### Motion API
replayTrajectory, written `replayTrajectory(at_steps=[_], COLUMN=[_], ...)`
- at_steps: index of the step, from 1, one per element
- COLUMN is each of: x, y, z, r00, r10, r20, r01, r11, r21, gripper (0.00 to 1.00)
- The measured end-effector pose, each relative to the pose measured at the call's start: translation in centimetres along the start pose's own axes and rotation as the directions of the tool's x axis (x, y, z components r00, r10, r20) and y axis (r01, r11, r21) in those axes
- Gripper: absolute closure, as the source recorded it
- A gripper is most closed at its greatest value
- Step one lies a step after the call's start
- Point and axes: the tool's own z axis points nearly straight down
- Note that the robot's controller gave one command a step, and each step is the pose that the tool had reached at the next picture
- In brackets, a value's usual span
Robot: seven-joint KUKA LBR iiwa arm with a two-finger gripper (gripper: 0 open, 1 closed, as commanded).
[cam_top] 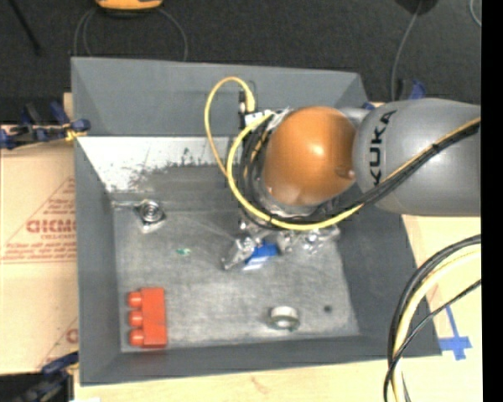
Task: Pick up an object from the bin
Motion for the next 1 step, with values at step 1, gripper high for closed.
replayTrajectory(at_steps=[1], x=[-0.05], y=[-0.18], z=[-0.34], r00=[1.000], r10=[0.002], r20=[0.000], r01=[-0.002], r11=[1.000], r21=[0.004], gripper=[1.00])
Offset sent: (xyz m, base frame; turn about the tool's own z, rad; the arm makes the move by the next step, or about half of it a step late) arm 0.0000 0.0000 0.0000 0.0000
